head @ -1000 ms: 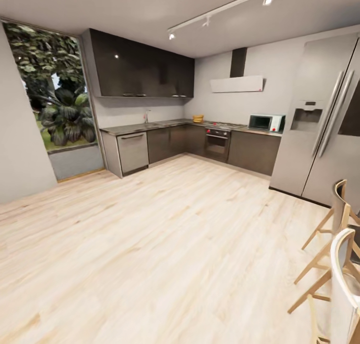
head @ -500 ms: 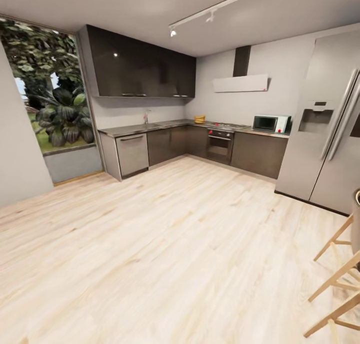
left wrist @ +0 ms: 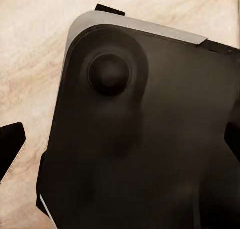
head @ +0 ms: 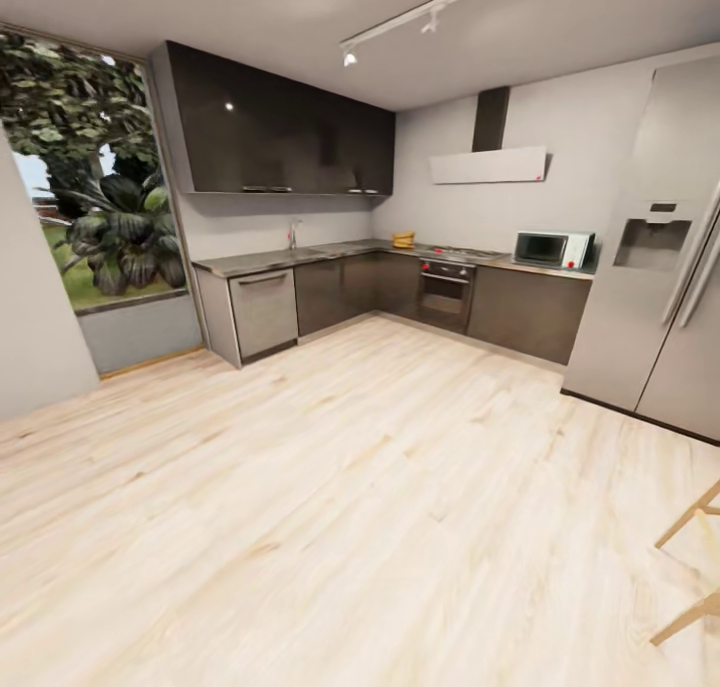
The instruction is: In the kitchen, take the popcorn bag from the countertop, put it into the microwave, and heat it until the popcorn is cooked so the cooked popcorn ends up inside the bag.
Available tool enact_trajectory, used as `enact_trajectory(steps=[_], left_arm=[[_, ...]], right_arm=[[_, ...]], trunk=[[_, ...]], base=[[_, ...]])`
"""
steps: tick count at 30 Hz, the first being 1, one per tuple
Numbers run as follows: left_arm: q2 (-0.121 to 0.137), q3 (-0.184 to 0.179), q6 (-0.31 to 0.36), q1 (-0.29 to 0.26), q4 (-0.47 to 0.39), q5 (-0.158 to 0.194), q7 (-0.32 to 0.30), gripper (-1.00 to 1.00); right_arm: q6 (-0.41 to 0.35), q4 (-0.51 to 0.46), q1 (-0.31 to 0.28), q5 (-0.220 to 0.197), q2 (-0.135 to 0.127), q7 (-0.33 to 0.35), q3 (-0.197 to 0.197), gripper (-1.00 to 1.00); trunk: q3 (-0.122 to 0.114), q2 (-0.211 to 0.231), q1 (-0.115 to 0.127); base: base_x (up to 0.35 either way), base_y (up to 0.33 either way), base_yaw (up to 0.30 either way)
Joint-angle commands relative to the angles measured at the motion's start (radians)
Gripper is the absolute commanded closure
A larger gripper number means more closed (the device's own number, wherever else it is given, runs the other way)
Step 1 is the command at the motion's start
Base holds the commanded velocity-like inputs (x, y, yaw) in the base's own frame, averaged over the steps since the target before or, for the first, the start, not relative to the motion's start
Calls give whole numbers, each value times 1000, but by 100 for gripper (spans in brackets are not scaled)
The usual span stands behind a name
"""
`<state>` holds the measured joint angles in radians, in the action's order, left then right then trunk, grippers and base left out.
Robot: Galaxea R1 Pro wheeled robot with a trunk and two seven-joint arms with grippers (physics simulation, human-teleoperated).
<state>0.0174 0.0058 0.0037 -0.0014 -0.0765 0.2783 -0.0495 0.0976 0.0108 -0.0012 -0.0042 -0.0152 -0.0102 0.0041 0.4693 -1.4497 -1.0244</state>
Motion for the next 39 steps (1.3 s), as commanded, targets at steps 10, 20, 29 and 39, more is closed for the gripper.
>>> enact_trajectory(steps=[10, 20, 29, 39], left_arm=[[-1, -1, -12, 0, 1, 3, -4, -100], [-1, -4, -11, 0, 3, 0, -4, -100], [-1, -6, -11, 0, 3, -2, -3, -100], [-1, -1, -13, 0, 4, 1, -3, -100]], right_arm=[[2, 1, 0, 1, 3, -2, 0, -100], [7, 1, 0, 1, 1, -2, 0, -100], [5, 1, 0, 2, 4, -1, 1, -100], [7, 1, 0, 3, 3, -2, 2, -100]], trunk=[[1, 0, -1], [1, 0, -1], [1, 0, -1], [1, 0, -1]], base=[[325, 72, 0], [325, 72, 0], [325, 69, 0], [325, 5, 0]])
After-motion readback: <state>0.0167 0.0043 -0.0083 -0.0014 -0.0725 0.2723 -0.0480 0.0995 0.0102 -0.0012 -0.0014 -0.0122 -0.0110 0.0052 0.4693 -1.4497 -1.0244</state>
